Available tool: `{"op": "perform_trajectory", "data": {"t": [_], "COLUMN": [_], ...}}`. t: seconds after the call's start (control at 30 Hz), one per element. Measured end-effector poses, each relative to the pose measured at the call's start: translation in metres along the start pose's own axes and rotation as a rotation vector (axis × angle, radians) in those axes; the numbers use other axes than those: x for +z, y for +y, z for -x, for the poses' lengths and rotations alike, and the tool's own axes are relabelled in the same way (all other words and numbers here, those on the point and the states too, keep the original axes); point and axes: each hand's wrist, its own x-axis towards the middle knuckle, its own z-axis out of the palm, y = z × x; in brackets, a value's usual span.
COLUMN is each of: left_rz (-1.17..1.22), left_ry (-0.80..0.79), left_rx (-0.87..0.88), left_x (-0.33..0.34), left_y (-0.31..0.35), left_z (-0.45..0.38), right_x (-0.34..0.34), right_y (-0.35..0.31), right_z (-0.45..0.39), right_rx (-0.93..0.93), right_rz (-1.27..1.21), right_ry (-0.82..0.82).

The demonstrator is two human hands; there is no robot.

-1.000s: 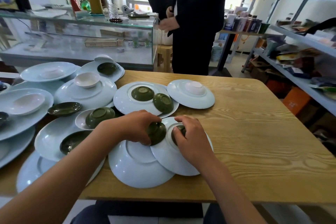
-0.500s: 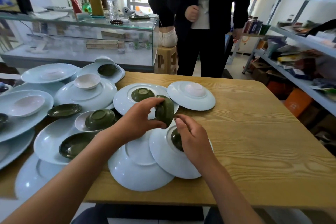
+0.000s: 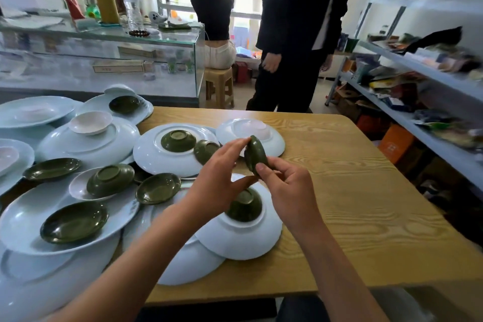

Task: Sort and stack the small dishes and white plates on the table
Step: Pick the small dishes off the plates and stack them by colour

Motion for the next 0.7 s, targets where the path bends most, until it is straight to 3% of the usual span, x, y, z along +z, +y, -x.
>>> {"op": "perform_trajectory", "data": {"t": [0.17, 0.3, 0.47, 0.7], "left_rz": [-0.09, -0.167, -0.278, -0.355], "left_ry": [-0.128, -0.224, -0.316, -0.369], "left_rx": [-0.056, -0.081, -0.065, -0.132], "left_x": [0.011, 0.018, 0.023, 0.029], "left_y": [0.005, 0.007, 0.002, -0.005], "left_z": [0.002, 0.01, 0.017, 0.025], "right_x": [-0.041, -0.073, -0.094, -0.09], "right_y": [0.045, 0.091, 0.122, 0.137], "right_z": [-0.001, 0.001, 0.001, 0.005], "right_rx": [-0.159, -0.131, -0.039, -0.008], "right_rz": [0.554, 0.836, 0.986, 0.934], "right_ry": [0.083, 0.117, 0.125, 0.131]}}
